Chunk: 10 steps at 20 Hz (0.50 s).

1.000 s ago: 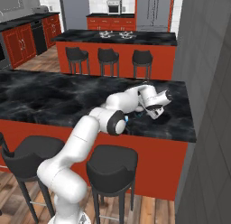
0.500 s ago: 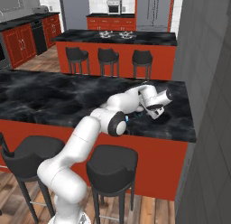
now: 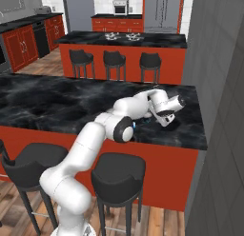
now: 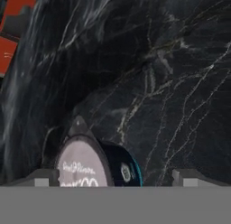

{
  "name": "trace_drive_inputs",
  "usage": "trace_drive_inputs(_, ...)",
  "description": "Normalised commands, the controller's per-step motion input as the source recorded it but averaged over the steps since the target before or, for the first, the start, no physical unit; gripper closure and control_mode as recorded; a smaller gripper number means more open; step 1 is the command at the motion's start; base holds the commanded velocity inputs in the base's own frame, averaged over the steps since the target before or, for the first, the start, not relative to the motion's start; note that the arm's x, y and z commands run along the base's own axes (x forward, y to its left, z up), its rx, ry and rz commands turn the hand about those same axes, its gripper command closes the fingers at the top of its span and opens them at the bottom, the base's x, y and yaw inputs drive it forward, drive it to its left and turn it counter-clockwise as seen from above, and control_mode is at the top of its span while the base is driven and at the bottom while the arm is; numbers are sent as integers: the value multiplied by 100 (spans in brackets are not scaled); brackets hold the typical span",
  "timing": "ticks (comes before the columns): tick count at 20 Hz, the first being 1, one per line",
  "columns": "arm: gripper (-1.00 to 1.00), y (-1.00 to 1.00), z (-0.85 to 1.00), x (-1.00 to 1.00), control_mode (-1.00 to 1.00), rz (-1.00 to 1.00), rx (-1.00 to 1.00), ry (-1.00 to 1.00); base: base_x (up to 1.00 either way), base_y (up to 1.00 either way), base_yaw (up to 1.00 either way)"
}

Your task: Stack the yogurt containers by placing the smaller containers on top of the larger containers.

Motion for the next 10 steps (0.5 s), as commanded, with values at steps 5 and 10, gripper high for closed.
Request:
trace_drive_inputs(5, -100, 0, 0, -39, -100, 0, 0, 0, 0, 0, 0)
trace_drive_inputs(10, -100, 10, 0, -16, -100, 0, 0, 0, 0, 0, 0)
